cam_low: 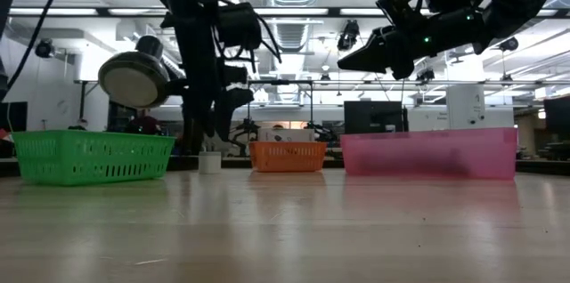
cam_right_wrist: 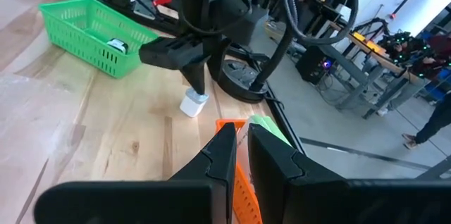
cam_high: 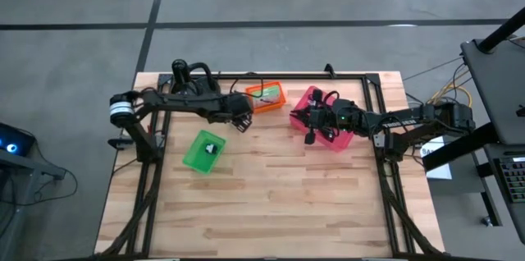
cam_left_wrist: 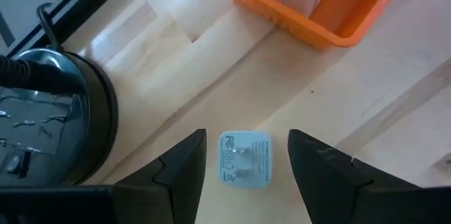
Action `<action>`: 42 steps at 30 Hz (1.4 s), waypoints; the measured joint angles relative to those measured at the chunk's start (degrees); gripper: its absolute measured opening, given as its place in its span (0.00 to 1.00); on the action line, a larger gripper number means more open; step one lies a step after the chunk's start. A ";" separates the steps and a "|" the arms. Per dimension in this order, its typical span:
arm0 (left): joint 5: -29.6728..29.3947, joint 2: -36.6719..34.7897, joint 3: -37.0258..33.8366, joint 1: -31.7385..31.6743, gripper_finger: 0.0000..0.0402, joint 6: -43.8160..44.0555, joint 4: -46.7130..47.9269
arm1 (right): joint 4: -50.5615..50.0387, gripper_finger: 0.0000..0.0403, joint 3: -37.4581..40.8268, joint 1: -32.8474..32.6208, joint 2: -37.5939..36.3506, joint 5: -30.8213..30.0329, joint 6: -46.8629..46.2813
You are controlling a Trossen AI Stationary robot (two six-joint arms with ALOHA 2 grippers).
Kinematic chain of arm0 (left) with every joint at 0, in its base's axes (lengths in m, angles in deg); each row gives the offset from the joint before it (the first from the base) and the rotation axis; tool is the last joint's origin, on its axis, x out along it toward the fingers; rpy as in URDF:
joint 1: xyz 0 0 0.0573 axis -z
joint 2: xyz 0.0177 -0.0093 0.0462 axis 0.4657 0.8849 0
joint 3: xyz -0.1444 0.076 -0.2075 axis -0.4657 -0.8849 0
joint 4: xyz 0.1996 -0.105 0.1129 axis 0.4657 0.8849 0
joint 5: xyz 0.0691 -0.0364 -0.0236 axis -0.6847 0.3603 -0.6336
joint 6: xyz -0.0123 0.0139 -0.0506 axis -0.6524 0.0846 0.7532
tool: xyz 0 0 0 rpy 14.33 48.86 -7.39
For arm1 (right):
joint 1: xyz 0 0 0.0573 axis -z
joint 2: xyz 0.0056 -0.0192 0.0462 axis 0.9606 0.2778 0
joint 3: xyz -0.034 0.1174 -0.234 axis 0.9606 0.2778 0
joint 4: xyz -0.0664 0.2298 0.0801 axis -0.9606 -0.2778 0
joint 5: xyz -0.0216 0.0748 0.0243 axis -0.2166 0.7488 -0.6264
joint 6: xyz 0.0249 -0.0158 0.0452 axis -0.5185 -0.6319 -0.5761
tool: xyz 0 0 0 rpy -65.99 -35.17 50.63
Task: Pick and place items into bin
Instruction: Put the white charger adapter into the green basket
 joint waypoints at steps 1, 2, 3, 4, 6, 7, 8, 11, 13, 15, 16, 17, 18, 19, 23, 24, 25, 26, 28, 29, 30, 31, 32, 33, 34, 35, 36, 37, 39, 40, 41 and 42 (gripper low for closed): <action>-0.06 0.47 0.13 0.00 0.46 0.00 -0.11 | -0.03 0.07 0.00 0.00 0.00 -0.01 0.00; -0.07 1.05 0.14 0.00 0.46 0.00 -0.31 | -0.09 0.07 0.00 0.00 0.00 -0.01 0.00; -0.03 1.63 0.07 0.00 0.46 0.01 -0.30 | -0.11 0.07 0.00 0.00 0.00 -0.01 0.00; -0.02 2.33 0.01 0.00 0.46 0.02 0.03 | -0.13 0.07 0.00 0.00 0.00 -0.01 0.00; -0.04 3.34 0.02 -0.02 0.46 0.02 -0.04 | -0.17 0.07 0.00 0.00 0.00 -0.01 0.00; -0.03 3.67 0.02 -0.02 0.46 0.02 -0.03 | -0.17 0.07 0.00 0.00 0.00 -0.01 0.00; -0.04 4.10 0.02 -0.02 0.46 0.02 -0.07 | -0.17 0.07 0.00 0.00 0.00 -0.01 0.00; -0.04 5.59 0.09 -0.02 0.46 0.02 -0.03 | -0.17 0.07 0.00 0.00 0.00 -0.01 0.01; -0.04 6.29 0.07 -0.02 0.46 0.02 -0.04 | -0.17 0.07 0.00 0.00 0.00 -0.01 0.00; -0.07 6.91 0.07 -0.02 0.46 0.02 -0.10 | -0.19 0.07 0.00 0.00 0.00 -0.01 0.02; -0.07 7.39 0.07 -0.02 0.46 0.02 -0.11 | -0.17 0.07 0.00 0.00 0.00 -0.01 0.02; -0.07 7.91 0.07 -0.02 0.46 0.04 -0.09 | -0.17 0.07 0.00 0.00 0.00 -0.01 0.02; -0.08 8.21 0.11 -0.02 0.46 0.04 -0.13 | -0.20 0.07 0.00 0.00 0.00 -0.01 0.02; 0.11 8.47 0.18 -0.02 0.46 0.02 -0.10 | -0.20 0.07 0.00 0.00 0.00 -0.01 0.01; 0.19 9.69 0.20 -0.02 0.46 0.06 -0.30 | -0.20 0.07 0.00 0.00 0.00 -0.01 0.02; 0.17 9.77 0.20 -0.02 0.46 0.04 -0.30 | -0.20 0.07 0.00 0.00 0.00 -0.01 0.02; 0.15 9.87 0.20 -0.02 0.46 0.04 -0.29 | -0.20 0.07 0.00 0.00 0.00 -0.01 0.02; 0.11 9.98 0.20 -0.02 0.46 -0.05 -0.31 | -0.20 0.07 0.00 0.00 0.00 -0.01 0.02; 0.11 10.07 0.29 -0.02 0.46 -0.28 -0.29 | -0.20 0.07 0.00 0.00 0.00 -0.01 0.02; 0.13 10.07 0.26 -0.02 0.46 -0.35 -0.29 | -0.20 0.07 0.00 0.00 0.00 -0.01 0.02; 0.15 10.07 0.26 -0.02 0.45 -0.35 -0.31 | -0.20 0.07 0.00 0.00 0.00 -0.01 0.02; 0.17 10.06 0.26 -0.02 0.44 -0.35 -0.31 | -0.22 0.07 0.00 0.00 0.00 -0.01 0.02; 0.23 9.99 0.26 -0.02 0.42 -0.37 -0.33 | -0.22 0.07 0.00 0.00 0.00 -0.01 0.02; 0.34 9.94 0.26 -0.02 0.40 -0.37 -0.33 | -0.21 0.07 0.00 0.00 0.00 -0.01 0.02; 0.35 9.93 0.26 -0.02 0.38 -0.37 -0.30 | -0.22 0.07 0.00 0.00 0.00 -0.01 0.02; 0.32 9.89 0.29 0.00 0.36 -0.39 -0.21 | -0.22 0.07 0.00 0.00 0.00 -0.01 0.02; 0.31 9.89 0.35 -0.02 0.34 -0.44 -0.09 | -0.22 0.07 0.00 0.00 0.00 -0.01 0.02; 0.31 9.87 0.37 -0.02 0.34 -0.73 -0.07 | -0.22 0.07 0.00 0.00 0.00 -0.01 0.02; 0.31 9.87 0.44 -0.02 0.34 -1.98 -0.06 | -0.31 0.07 0.00 0.00 0.00 -0.01 0.02; 0.35 9.87 0.44 -0.02 0.34 -2.11 -0.05 | -0.38 0.07 0.00 0.00 0.00 -0.01 0.02; 0.57 9.87 0.44 -0.02 0.34 -2.12 -0.05 | -0.42 0.07 0.00 0.00 0.00 -0.01 0.02; 0.91 9.86 0.45 -0.02 0.34 -2.14 -0.04 | -0.52 0.07 0.00 0.00 0.00 -0.01 0.02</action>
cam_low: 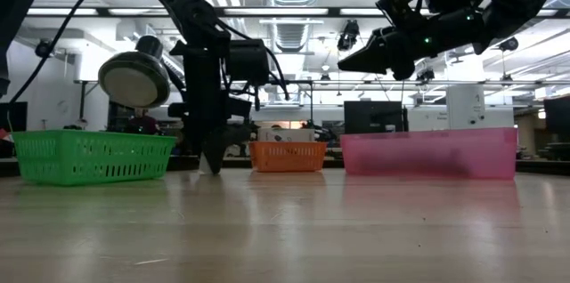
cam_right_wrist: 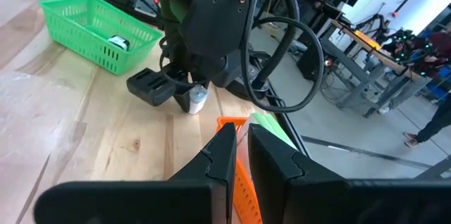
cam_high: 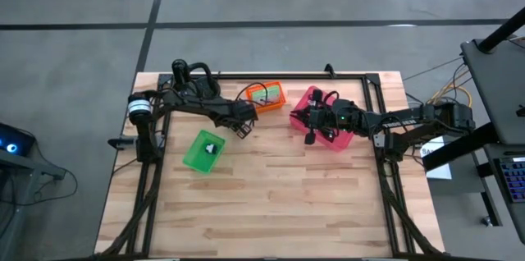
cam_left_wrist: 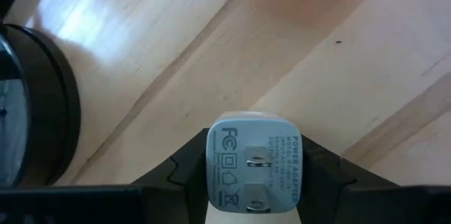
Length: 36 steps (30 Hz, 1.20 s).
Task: Pick and place items into bin
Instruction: Put the white charger adapter into the green basket
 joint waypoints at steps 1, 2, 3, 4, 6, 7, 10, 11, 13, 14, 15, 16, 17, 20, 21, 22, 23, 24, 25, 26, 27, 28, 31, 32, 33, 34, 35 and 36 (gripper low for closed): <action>0.60 -0.08 0.06 -0.01 0.34 -0.01 0.06 | -0.07 0.07 0.00 0.00 0.00 0.00 0.00; 1.27 -0.30 0.08 -0.03 0.34 -0.01 0.10 | -0.09 0.07 0.00 0.00 0.00 0.00 0.02; 2.12 -0.71 0.08 0.11 0.34 -0.08 0.17 | -0.09 0.07 0.00 0.00 0.00 0.00 0.17; 2.76 -1.09 0.08 0.37 0.34 -0.01 0.17 | -0.07 0.07 0.00 0.00 0.00 0.00 0.19; 2.82 -2.22 0.08 1.00 0.34 0.11 0.04 | -0.09 0.07 0.00 0.00 0.00 0.01 0.17; 2.93 -2.95 0.08 1.27 0.34 0.08 0.11 | -0.09 0.07 0.00 0.00 0.00 0.01 0.17; 5.50 -5.50 0.08 2.35 0.34 -1.03 0.14 | -0.09 0.07 0.00 0.00 0.00 0.02 0.20; 6.96 -6.40 0.08 2.92 0.34 -0.99 0.30 | -0.11 0.07 0.00 0.00 0.00 0.02 0.17; 9.90 -8.20 0.08 4.41 0.34 -0.88 0.42 | -0.11 0.07 0.00 -0.01 0.00 0.00 0.19; 10.80 -9.19 0.06 5.22 0.34 -0.84 0.69 | -0.15 0.07 0.00 -0.02 0.00 0.01 0.19; 11.51 -10.28 0.06 6.13 0.34 -0.67 0.84 | -0.18 0.07 0.00 -0.02 0.00 0.02 0.19; 12.03 -11.35 0.06 7.03 0.34 0.33 0.95 | -0.21 0.07 0.00 -0.01 0.00 0.00 0.19; 12.70 -12.51 0.06 8.00 0.34 1.87 1.31 | -0.27 0.07 0.00 -0.02 0.00 0.01 0.18; 13.39 -16.19 0.06 11.32 0.34 6.01 4.36 | -0.46 0.07 0.00 -0.02 0.00 0.00 0.20; 13.38 -17.45 0.06 12.50 0.34 7.45 5.60 | -0.48 0.07 0.00 -0.02 0.00 0.02 0.19; 13.34 -18.67 0.06 13.68 0.34 9.12 7.42 | -0.48 0.07 0.00 -0.02 0.00 0.02 0.19; 13.22 -19.70 0.06 14.87 0.34 11.15 9.32 | -0.48 0.07 0.00 -0.01 0.00 0.02 0.17; 13.16 -20.68 0.06 15.97 0.34 13.32 10.93 | -0.48 0.07 0.00 -0.01 0.00 0.01 0.17; 13.02 -21.67 0.06 17.04 0.34 15.46 12.74 | -0.48 0.07 0.00 -0.01 0.00 0.01 0.17; 12.63 -22.53 0.04 18.17 0.34 17.61 14.91 | -0.48 0.07 0.00 -0.02 0.00 0.02 0.17; 12.22 -23.28 0.00 19.20 0.34 19.86 16.99 | -0.48 0.07 0.00 -0.02 0.00 0.02 0.17; 11.48 -23.87 -0.01 20.27 0.34 22.09 18.73 | -0.48 0.07 0.00 -0.02 0.00 0.02 0.13; 11.01 -25.13 -0.59 22.78 0.34 28.90 24.64 | -0.47 0.07 0.00 -0.02 -0.02 0.02 0.11; 10.65 -25.38 -0.83 23.41 0.34 31.03 26.26 | -0.46 0.07 0.00 -0.02 -0.01 0.02 0.05; 10.06 -25.51 -1.05 23.96 0.34 32.88 27.33 | -0.46 0.07 0.00 -0.02 -0.01 0.02 -0.01; 9.90 -25.54 -1.36 24.44 0.34 34.62 28.45 | -0.46 0.07 0.00 -0.02 0.00 0.02 -0.02; 9.89 -25.51 -1.75 24.86 0.34 35.96 29.62 | -0.45 0.07 0.00 -0.02 -0.01 0.02 -0.02; 9.89 -25.28 -2.17 25.23 0.34 36.95 30.24 | -0.46 0.07 0.00 -0.02 -0.02 0.02 -0.02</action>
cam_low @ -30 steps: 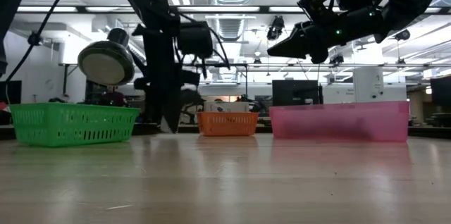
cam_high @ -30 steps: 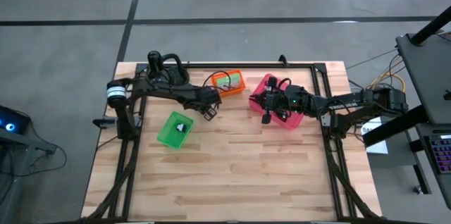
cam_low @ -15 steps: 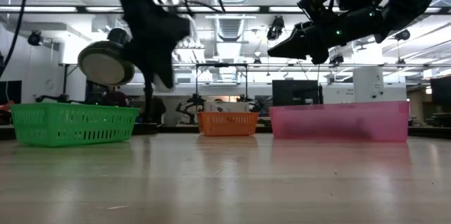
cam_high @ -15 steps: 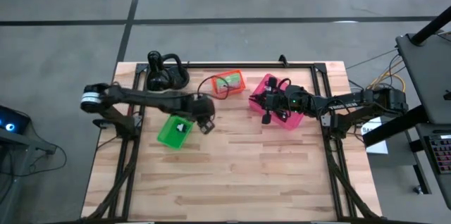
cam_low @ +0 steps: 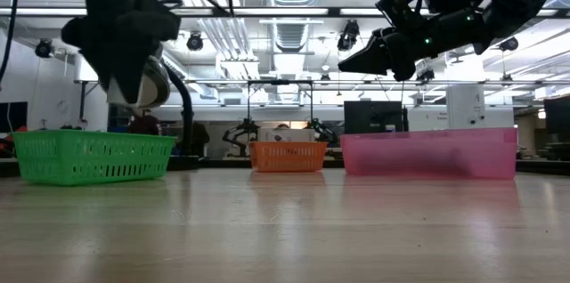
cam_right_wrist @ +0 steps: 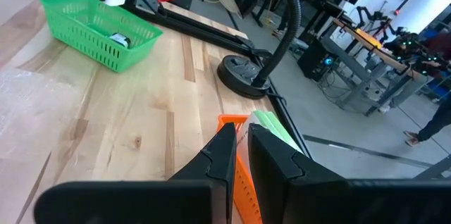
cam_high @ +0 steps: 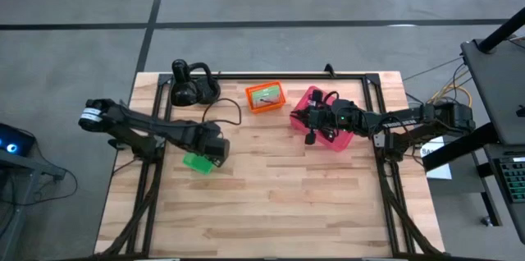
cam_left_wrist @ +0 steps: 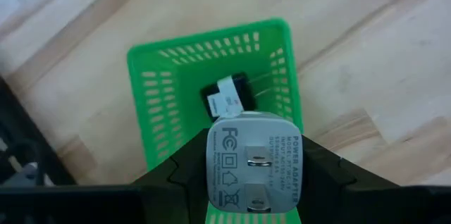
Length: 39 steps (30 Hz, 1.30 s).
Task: Pick and place items into bin
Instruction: Put the white charger adapter into the green basket, then return to Home Position
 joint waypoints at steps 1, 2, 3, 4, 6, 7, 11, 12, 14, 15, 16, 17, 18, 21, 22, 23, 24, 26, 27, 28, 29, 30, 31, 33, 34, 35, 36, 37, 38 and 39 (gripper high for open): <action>0.04 0.09 -0.43 0.34 0.34 0.76 -0.27 | 0.00 0.07 0.00 0.02 0.02 0.00 0.00; 0.07 0.09 -1.07 0.61 0.34 1.37 -0.81 | 0.00 0.07 0.00 0.00 0.02 0.00 0.00; 0.27 0.09 -1.80 0.83 0.34 1.91 -0.97 | 0.02 0.07 0.00 0.00 0.00 0.00 0.00; 0.58 0.09 -2.59 0.95 0.34 2.65 -0.99 | 0.02 0.07 0.00 0.01 0.00 0.00 0.00; 1.88 0.11 -4.01 1.06 0.34 2.98 -1.66 | 0.02 0.07 0.00 0.00 0.00 0.00 0.00; 2.31 0.13 -4.54 1.17 0.34 3.32 -1.79 | 0.02 0.07 0.00 0.00 0.00 0.00 0.00; 3.15 0.09 -7.17 1.24 0.34 5.86 -2.16 | 0.02 0.07 0.00 0.00 0.00 0.00 0.00; 3.44 0.09 -7.90 1.24 0.34 5.89 -2.64 | 0.02 0.07 0.00 0.00 0.00 0.00 0.00; 4.43 0.11 -9.25 1.24 0.34 5.93 -4.69 | 0.02 0.07 0.00 0.00 0.00 0.00 0.00; 4.50 0.11 -9.79 1.24 0.34 5.92 -6.03 | 0.02 0.07 0.00 0.00 0.00 0.00 0.00; 4.82 0.11 -10.23 1.21 0.34 5.88 -7.16 | 0.02 0.07 0.00 0.00 0.00 0.00 0.01; 5.32 0.11 -10.54 1.21 0.34 5.86 -7.92 | 0.02 0.07 0.00 0.00 0.00 0.00 0.01; 5.75 0.11 -10.67 1.21 0.34 5.82 -8.23 | 0.02 0.07 0.00 0.00 0.00 0.00 0.01; 5.86 0.09 -10.67 1.21 0.34 5.82 -8.24 | 0.02 0.07 0.00 0.00 0.00 0.00 0.02; 5.87 0.09 -10.67 1.21 0.34 5.82 -8.24 | 0.02 0.07 0.00 0.00 0.00 0.01 0.02; 5.88 0.09 -10.67 1.23 0.35 5.81 -8.24 | 0.02 0.07 0.00 0.00 0.00 0.00 0.02; 5.88 0.09 -10.67 1.24 0.36 5.77 -8.23 | 0.04 0.07 0.00 0.00 0.00 0.00 0.02; 5.88 0.09 -10.67 1.23 0.40 5.34 -8.24 | 0.03 0.07 0.00 0.00 0.00 0.00 0.02; 5.88 0.09 -10.67 1.21 0.42 5.34 -8.24 | 0.04 0.07 0.00 0.00 0.00 0.00 0.02; 5.88 0.09 -10.67 1.21 0.44 5.31 -8.24 | 0.05 0.07 0.00 0.00 0.00 0.00 0.02; 5.88 0.09 -10.67 1.21 0.45 5.30 -8.22 | 0.06 0.07 0.00 0.00 0.00 0.00 0.02; 5.88 0.09 -10.67 1.24 0.47 5.25 -8.19 | 0.04 0.07 0.00 0.00 0.00 0.00 0.02; 5.88 0.09 -10.63 1.24 0.47 5.23 -8.16 | 0.04 0.07 0.00 0.00 0.00 0.00 0.02; 5.88 0.09 -10.52 1.22 0.48 5.11 -8.20 | 0.07 0.07 0.00 0.00 0.00 0.01 0.02; 5.88 0.09 -10.49 1.21 0.48 4.38 -8.21 | 0.07 0.07 0.00 0.00 0.00 0.00 0.02; 5.86 0.09 -10.36 1.19 0.48 3.54 -8.18 | 0.07 0.07 0.00 0.00 0.00 0.01 0.02; 5.69 0.09 -10.15 1.19 0.48 2.32 -8.24 | 0.07 0.07 0.00 0.00 0.00 0.00 0.02; 5.08 0.09 -9.91 1.19 0.48 1.18 -8.26 | 0.07 0.07 0.00 0.00 0.00 0.00 0.02; 4.08 0.02 -9.67 1.19 0.48 0.62 -8.27 | 0.07 0.07 0.00 0.00 0.00 0.00 0.02; 3.14 -0.14 -9.36 1.19 0.48 -0.20 -8.22 | 0.07 0.07 0.00 0.00 0.00 0.00 0.02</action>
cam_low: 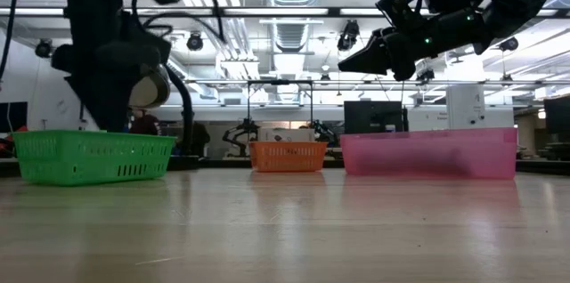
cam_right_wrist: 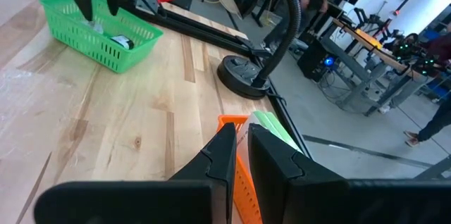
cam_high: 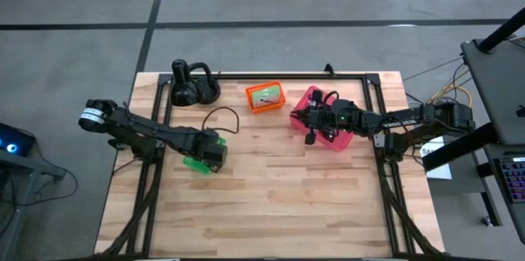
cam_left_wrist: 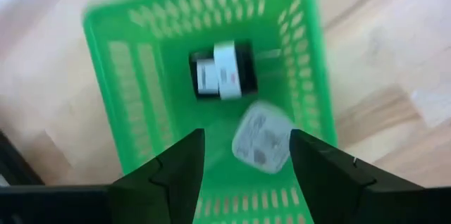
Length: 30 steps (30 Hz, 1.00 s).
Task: Pick and place items into bin
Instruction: Return to Home Position
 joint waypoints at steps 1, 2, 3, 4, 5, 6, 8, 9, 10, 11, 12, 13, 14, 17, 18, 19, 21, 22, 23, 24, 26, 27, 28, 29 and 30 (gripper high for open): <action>-1.20 -0.23 0.37 0.00 0.48 -0.86 -0.02 | 0.00 0.07 0.00 0.00 0.00 0.00 0.00; -2.61 -0.62 0.76 0.00 0.47 -2.01 -0.07 | 0.02 0.07 0.00 0.00 0.00 0.00 0.00; -4.24 -1.00 1.10 0.00 0.47 -3.28 -0.09 | 0.02 0.07 0.00 0.00 0.00 0.00 0.00; -5.85 -1.38 1.37 0.00 0.47 -4.59 -0.09 | 0.02 0.07 0.00 0.00 0.00 0.00 0.00; -7.79 -1.88 1.43 0.00 0.46 -6.01 -0.32 | 0.02 0.07 0.00 0.00 0.00 0.00 0.00; -9.94 -2.34 1.43 0.00 0.46 -7.46 -0.79 | 0.02 0.07 0.00 0.00 0.00 0.01 0.00; -15.09 -3.23 1.41 0.00 0.45 -12.37 -3.60 | 0.02 0.07 0.00 0.00 0.00 0.00 0.00; -16.94 -3.68 1.29 0.00 0.45 -16.06 -5.93 | 0.02 0.07 0.00 0.00 0.00 0.00 0.00; -18.52 -3.99 1.00 -0.02 0.44 -20.18 -9.15 | 0.02 0.07 0.00 0.00 0.00 0.01 0.00; -19.56 -4.38 0.55 -0.02 0.44 -24.75 -13.00 | 0.02 0.07 0.00 0.01 0.00 0.00 0.00; -19.96 -4.67 -0.10 -0.04 0.44 -29.23 -17.62 | 0.02 0.07 0.00 0.01 0.00 0.02 0.00; -19.92 -4.89 -0.85 -0.22 0.44 -34.16 -23.30 | 0.04 0.07 0.00 0.01 0.00 0.01 0.00; -19.83 -5.14 -1.72 -0.45 0.44 -39.68 -29.31 | 0.05 0.07 0.00 0.01 0.00 0.01 0.00; -17.05 -5.64 -5.27 -1.03 0.44 -55.36 -47.23 | 0.04 0.07 0.00 0.02 0.00 0.00 0.00; -14.90 -5.68 -6.91 -1.32 0.44 -60.32 -53.50 | 0.06 0.07 0.00 0.00 0.00 0.02 0.00; -11.95 -5.70 -8.68 -1.62 0.44 -64.91 -59.50 | 0.04 0.07 0.00 0.00 0.00 0.02 0.00; -4.79 -5.74 -12.21 -2.35 0.44 -72.18 -69.96 | 0.02 0.07 0.00 0.00 0.00 0.02 0.00; -1.84 -5.89 -13.83 -2.64 0.44 -74.44 -74.09 | 0.02 0.07 0.00 0.01 0.00 0.02 0.00; 0.20 -6.33 -15.42 -2.87 0.44 -76.03 -76.97 | 0.01 0.07 0.00 0.01 0.00 0.02 0.00; 1.18 -6.84 -17.00 -3.17 0.44 -77.01 -79.00 | 0.00 0.07 0.00 0.00 0.00 0.02 0.00; 1.23 -8.26 -20.12 -3.99 0.44 -77.95 -81.66 | 0.00 0.07 0.00 0.01 0.00 0.02 0.00; 1.19 -9.24 -21.75 -4.48 0.44 -77.92 -82.11 | 0.00 0.07 0.00 0.00 0.00 0.02 0.00; 1.19 -10.37 -23.23 -4.93 0.44 -77.52 -82.78 | 0.00 0.07 0.00 0.02 0.00 0.02 0.00; 1.19 -11.63 -24.77 -5.30 0.44 -76.74 -83.49 | 0.00 0.07 0.00 0.01 0.00 0.02 0.00; 1.13 -13.07 -26.14 -5.45 0.44 -76.16 -83.62 | 0.00 0.07 0.00 0.00 0.00 0.02 0.00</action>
